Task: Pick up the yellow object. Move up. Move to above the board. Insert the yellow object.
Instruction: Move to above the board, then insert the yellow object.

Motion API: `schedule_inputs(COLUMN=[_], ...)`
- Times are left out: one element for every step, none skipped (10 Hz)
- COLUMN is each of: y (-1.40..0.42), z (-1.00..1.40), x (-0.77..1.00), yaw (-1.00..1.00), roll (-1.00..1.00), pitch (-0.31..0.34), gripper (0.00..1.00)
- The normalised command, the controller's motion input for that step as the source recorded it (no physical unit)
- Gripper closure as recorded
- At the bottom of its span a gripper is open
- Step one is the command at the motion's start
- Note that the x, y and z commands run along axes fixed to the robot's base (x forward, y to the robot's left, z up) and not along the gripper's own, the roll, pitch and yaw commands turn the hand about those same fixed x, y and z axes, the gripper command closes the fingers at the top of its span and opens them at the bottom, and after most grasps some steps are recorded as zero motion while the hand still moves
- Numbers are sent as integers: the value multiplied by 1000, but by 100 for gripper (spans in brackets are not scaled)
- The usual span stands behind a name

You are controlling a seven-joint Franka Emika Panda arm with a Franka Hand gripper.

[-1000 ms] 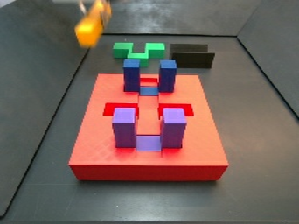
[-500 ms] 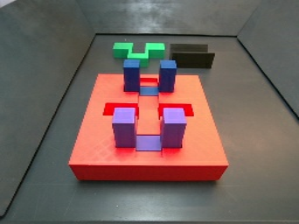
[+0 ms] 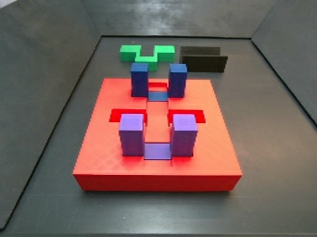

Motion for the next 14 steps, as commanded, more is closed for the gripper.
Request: schedule_inputs(y=[-1400,-1400,-1400,-1400,-1400,-963,-356,-51,-57,-69,-66,-69,-60,-157], z=[215,217,221,227,224,156,69,-237,-260,-271,-277,-283,-289,-474], x=[878,881,869,891,943,694,323,-34,-49,-63,-74,-83,-91,0], yaw=[47,37,28,19,16,6,11,0,0,0,0,0,0,11], roll=[-37,-33,18,26,50,61,88,21,26,33,34,36,36,77], pitch=[341,290,185,129,146,166,184,-20,-26,-30,-33,-34,-36,-97], gripper=[100,100,100,100,100,100,100,100,100,100,100,100,100,100])
